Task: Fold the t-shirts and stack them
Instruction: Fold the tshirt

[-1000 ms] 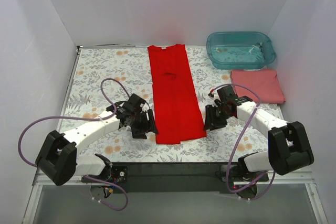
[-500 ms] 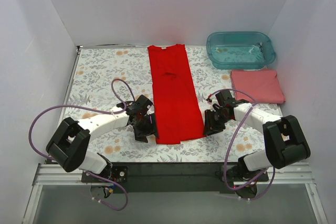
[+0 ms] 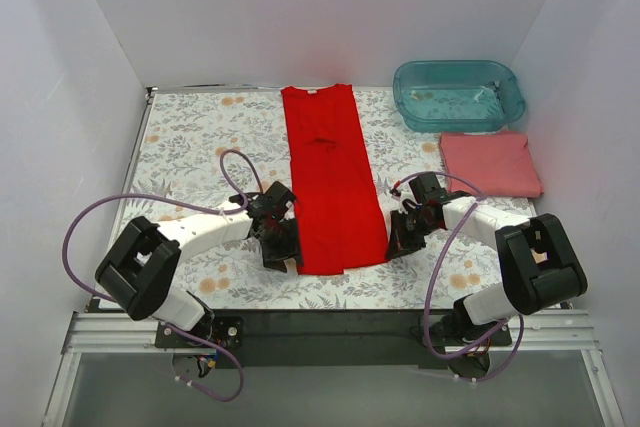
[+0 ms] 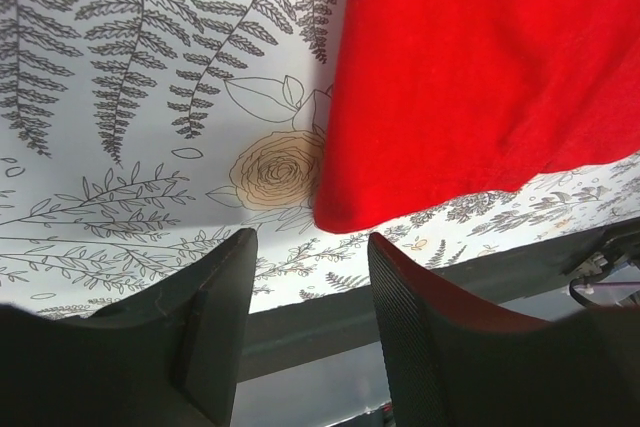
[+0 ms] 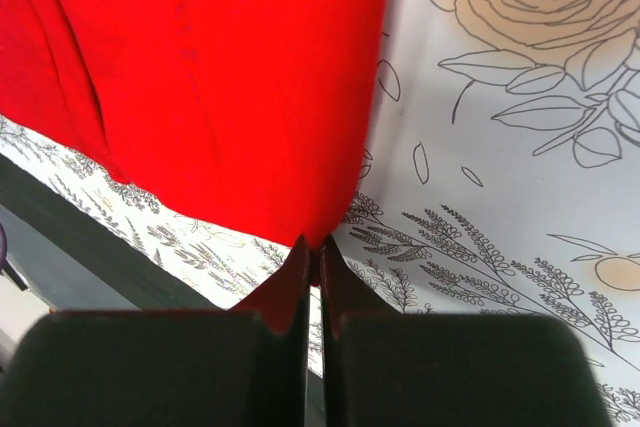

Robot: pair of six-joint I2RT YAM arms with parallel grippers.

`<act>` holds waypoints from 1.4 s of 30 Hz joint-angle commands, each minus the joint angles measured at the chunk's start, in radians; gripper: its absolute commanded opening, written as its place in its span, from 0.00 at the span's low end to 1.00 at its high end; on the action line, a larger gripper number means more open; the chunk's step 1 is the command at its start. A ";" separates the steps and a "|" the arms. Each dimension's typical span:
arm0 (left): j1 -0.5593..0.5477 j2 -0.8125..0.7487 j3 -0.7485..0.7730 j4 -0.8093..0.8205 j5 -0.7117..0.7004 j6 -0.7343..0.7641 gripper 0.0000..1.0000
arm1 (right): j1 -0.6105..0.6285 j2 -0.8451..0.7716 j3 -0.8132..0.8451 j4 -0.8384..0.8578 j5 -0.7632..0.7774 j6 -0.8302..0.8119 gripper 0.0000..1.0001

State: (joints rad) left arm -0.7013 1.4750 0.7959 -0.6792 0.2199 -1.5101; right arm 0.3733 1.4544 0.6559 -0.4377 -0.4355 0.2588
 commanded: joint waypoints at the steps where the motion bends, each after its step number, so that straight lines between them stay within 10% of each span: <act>1: -0.017 0.010 0.032 0.003 0.001 0.001 0.45 | 0.004 0.004 -0.029 -0.003 0.055 -0.020 0.01; 17: -0.035 0.130 0.085 0.024 -0.022 -0.004 0.31 | 0.006 0.006 -0.035 0.004 0.047 -0.030 0.01; 24: -0.044 0.148 0.074 0.010 -0.008 -0.009 0.00 | 0.013 0.000 -0.033 -0.001 0.052 -0.027 0.01; 42: -0.112 -0.230 -0.062 -0.122 0.088 -0.118 0.00 | 0.245 -0.237 0.106 -0.328 0.196 0.044 0.01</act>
State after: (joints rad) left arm -0.8463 1.2266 0.6807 -0.8001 0.2832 -1.6409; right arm 0.6239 1.1908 0.6628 -0.7212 -0.3145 0.3103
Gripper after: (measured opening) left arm 0.020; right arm 0.031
